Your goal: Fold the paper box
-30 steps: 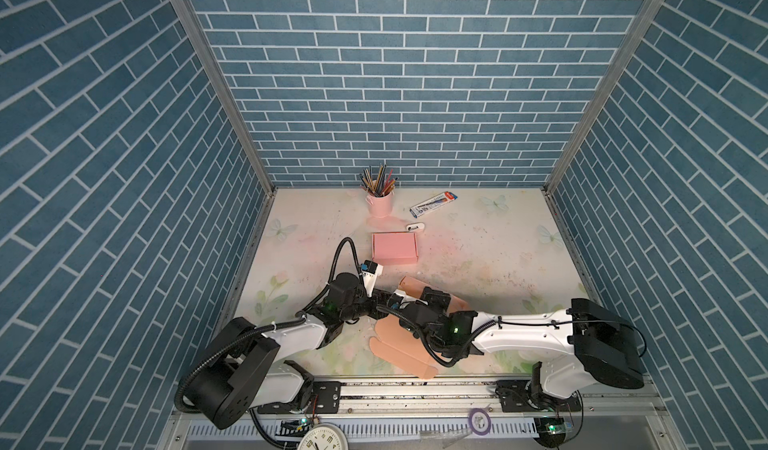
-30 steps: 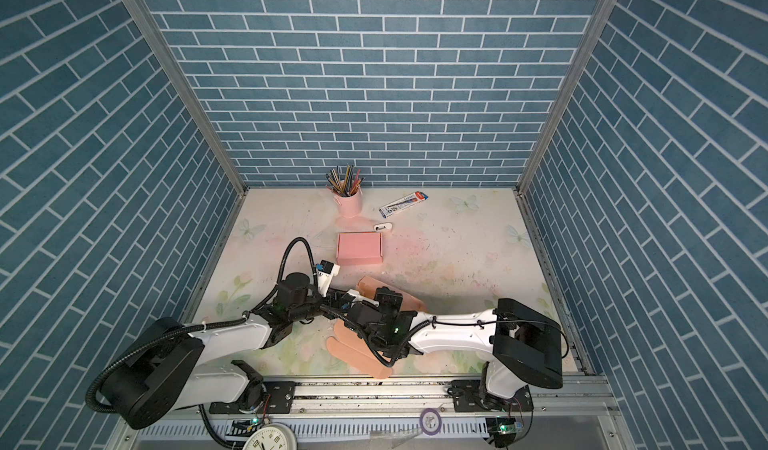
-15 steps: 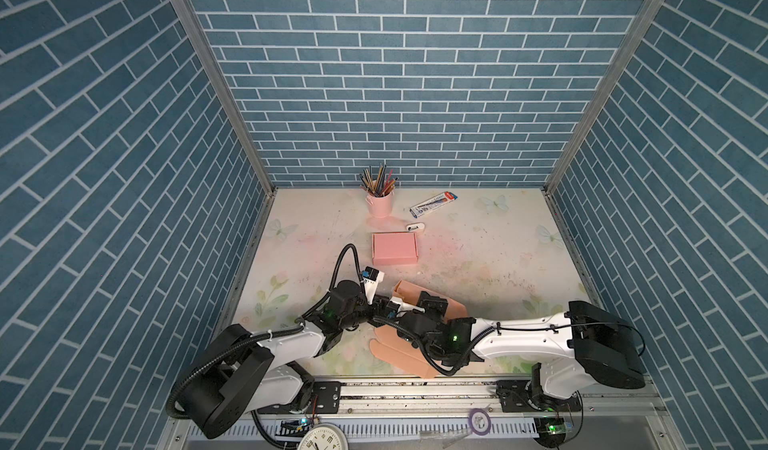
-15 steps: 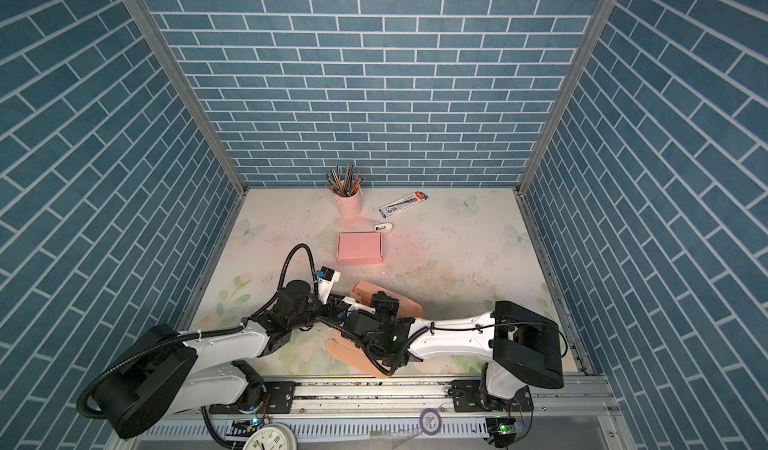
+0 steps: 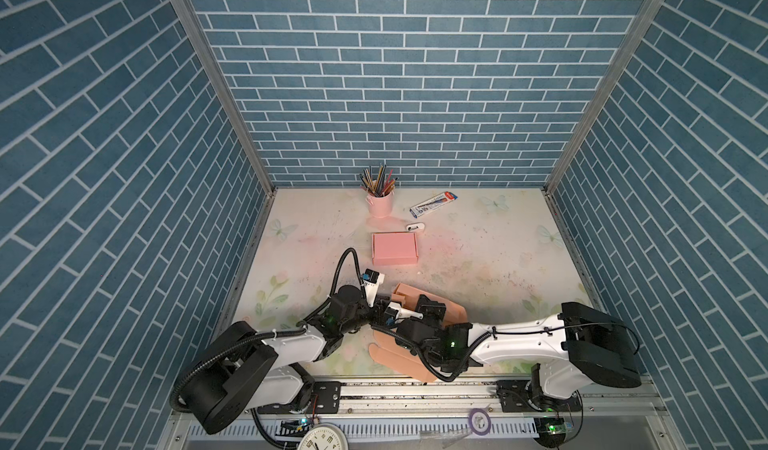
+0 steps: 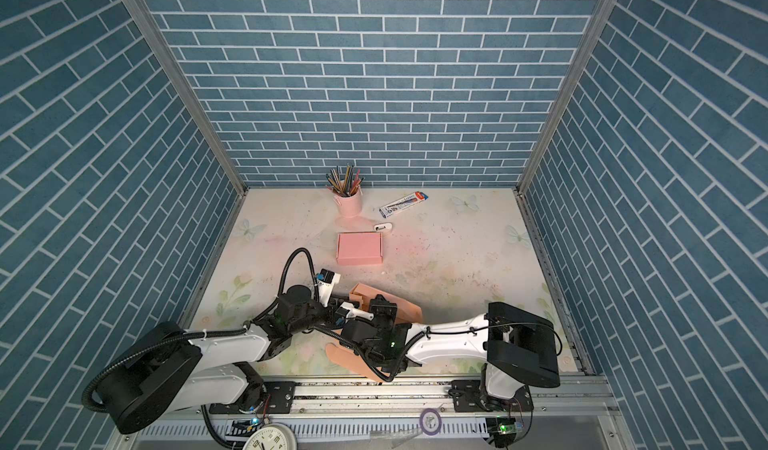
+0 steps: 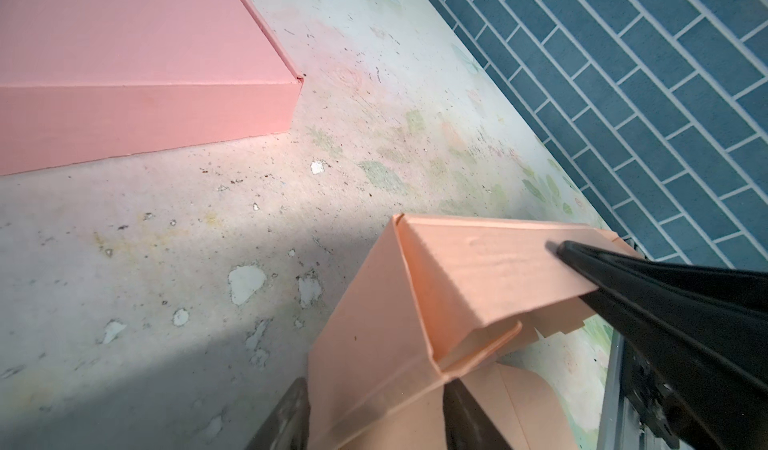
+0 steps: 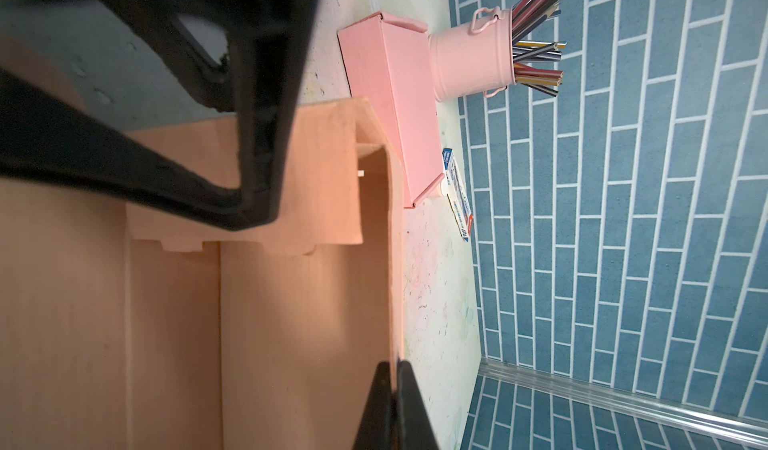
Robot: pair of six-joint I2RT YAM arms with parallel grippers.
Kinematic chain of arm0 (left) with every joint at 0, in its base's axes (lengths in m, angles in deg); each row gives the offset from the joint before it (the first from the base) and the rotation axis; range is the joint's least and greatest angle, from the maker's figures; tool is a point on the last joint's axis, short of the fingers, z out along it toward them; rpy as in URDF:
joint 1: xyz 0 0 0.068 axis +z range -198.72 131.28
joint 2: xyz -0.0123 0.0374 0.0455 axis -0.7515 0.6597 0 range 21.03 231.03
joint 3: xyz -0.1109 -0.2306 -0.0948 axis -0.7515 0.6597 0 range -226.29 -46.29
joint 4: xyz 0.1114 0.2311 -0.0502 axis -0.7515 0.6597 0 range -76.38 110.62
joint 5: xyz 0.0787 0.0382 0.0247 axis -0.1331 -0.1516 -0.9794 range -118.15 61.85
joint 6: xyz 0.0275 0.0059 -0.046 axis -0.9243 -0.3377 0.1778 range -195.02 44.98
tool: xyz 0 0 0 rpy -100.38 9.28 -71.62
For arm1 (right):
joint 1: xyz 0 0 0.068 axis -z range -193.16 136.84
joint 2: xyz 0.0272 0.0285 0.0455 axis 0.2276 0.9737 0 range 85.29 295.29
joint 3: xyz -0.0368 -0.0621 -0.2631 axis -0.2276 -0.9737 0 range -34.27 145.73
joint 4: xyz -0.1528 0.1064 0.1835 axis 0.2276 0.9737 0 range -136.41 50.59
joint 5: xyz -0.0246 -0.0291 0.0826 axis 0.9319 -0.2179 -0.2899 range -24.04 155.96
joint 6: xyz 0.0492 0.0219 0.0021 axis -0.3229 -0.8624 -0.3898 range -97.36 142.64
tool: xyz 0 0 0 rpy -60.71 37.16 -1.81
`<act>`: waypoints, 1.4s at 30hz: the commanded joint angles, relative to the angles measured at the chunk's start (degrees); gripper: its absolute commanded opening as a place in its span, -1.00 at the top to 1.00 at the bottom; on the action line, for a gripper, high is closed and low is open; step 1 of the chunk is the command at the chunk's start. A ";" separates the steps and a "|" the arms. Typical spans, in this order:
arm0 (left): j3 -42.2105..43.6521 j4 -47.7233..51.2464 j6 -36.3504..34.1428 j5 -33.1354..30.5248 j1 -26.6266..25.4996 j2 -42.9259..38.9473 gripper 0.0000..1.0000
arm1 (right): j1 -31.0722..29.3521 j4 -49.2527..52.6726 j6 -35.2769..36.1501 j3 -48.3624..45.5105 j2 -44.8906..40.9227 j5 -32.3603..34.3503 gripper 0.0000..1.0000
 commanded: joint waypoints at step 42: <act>-0.56 -8.63 -6.90 -18.07 -10.70 2.30 0.39 | -1.48 0.99 -2.70 -0.03 -2.62 -5.97 1.00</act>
